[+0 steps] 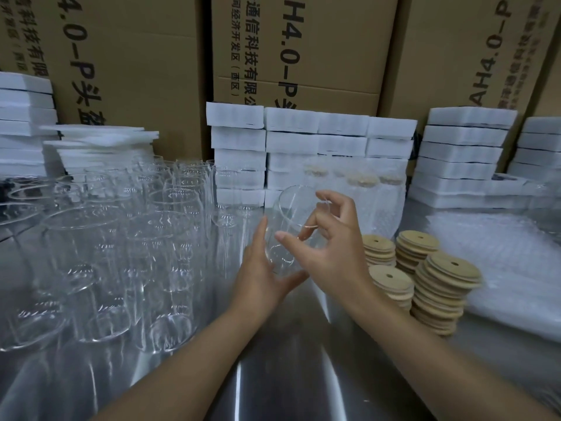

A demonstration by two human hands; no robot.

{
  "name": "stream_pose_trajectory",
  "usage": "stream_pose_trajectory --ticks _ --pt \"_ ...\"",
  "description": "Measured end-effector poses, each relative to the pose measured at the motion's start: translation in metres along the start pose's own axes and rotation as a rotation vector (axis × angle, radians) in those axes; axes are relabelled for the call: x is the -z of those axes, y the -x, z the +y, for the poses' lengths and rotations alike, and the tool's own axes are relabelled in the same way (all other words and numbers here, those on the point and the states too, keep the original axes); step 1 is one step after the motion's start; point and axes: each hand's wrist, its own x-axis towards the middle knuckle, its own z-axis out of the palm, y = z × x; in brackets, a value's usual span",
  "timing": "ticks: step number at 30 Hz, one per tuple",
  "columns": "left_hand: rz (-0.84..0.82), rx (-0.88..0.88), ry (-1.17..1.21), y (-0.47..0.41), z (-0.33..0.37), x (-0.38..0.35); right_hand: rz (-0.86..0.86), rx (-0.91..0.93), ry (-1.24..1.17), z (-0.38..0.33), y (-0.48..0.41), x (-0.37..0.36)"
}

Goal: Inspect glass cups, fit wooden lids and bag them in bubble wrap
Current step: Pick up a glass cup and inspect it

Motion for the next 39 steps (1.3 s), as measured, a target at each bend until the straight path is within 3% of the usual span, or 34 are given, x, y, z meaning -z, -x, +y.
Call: stream_pose_trajectory --ticks 6,13,22,28,34,39 --pt "0.074 -0.012 0.194 -0.010 -0.006 -0.003 -0.054 0.160 0.093 0.003 0.019 -0.004" --pt "0.054 -0.040 0.108 -0.014 -0.023 -0.002 -0.168 0.078 -0.048 0.011 0.023 0.005" --pt "0.032 -0.251 0.161 -0.010 -0.017 -0.003 -0.226 0.052 -0.207 0.005 0.021 0.008" --pt "0.034 -0.210 0.156 -0.013 -0.024 -0.001 -0.185 0.093 -0.188 0.006 0.019 0.011" --pt "0.035 -0.203 0.032 -0.009 -0.018 -0.004 -0.076 -0.112 -0.389 0.005 0.025 -0.001" --pt "0.038 -0.296 -0.110 -0.008 -0.021 -0.003 0.064 -0.229 -0.467 0.003 0.023 -0.003"
